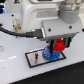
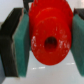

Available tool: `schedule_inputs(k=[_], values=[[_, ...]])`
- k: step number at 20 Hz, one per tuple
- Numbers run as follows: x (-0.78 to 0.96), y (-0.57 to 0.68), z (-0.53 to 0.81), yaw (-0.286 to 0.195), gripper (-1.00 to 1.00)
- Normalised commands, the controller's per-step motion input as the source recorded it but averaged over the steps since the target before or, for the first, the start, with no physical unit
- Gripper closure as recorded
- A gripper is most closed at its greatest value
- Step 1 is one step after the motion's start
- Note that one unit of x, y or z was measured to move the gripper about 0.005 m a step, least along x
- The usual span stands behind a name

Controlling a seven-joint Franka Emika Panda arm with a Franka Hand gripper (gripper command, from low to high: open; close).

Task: Insert the blue gear onto the right peg, followed by the red gear

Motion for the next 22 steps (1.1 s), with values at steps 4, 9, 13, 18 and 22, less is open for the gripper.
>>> schedule_inputs(k=[4,9,13,18,22], values=[[0.10,-0.08,0.05,0.000,1.00],[0.08,-0.01,0.03,0.000,1.00],[0.10,0.01,0.16,0.000,1.00],[0.06,0.00,0.05,0.000,1.00],[0.07,-0.01,0.12,0.000,1.00]])
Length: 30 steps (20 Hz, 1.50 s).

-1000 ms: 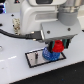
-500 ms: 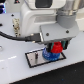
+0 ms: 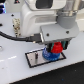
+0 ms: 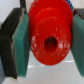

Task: Insert the blue gear onto the right peg, followed by the red gear

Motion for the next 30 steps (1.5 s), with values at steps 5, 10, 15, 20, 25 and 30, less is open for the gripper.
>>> schedule_inputs(k=[5,10,15,20,25,30], values=[[0.06,0.01,0.01,0.000,1.00],[-0.01,0.00,0.33,0.000,1.00],[0.03,0.00,0.05,0.000,1.00],[0.13,-0.03,0.04,0.000,1.00],[0.18,-0.06,-0.01,0.000,1.00],[0.12,-0.03,0.06,0.000,1.00]])
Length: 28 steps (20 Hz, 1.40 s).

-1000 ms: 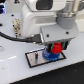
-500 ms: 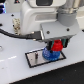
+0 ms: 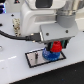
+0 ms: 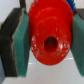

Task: Insert the blue gear onto the right peg, followed by the red gear

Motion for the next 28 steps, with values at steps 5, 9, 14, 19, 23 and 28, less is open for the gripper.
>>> schedule_inputs(k=[5,9,14,19,23,28], values=[[0.09,-0.05,0.04,0.000,1.00],[0.01,0.01,0.04,0.000,1.00],[0.00,0.00,0.18,0.000,1.00],[0.01,0.01,0.08,0.000,1.00],[0.10,-0.06,0.18,0.000,1.00],[0.04,-0.06,0.00,0.000,1.00]])
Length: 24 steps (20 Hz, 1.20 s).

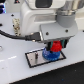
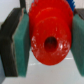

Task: Insert the blue gear onto the right peg, followed by the red gear

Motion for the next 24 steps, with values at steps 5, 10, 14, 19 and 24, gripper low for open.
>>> schedule_inputs(k=[5,10,14,19,24], values=[[-0.06,-0.12,-0.28,0.000,1.00],[0.04,0.01,0.09,0.000,1.00],[-0.07,-0.04,0.15,0.000,1.00],[0.00,0.00,0.25,0.000,1.00],[-0.04,0.02,0.19,0.000,1.00]])
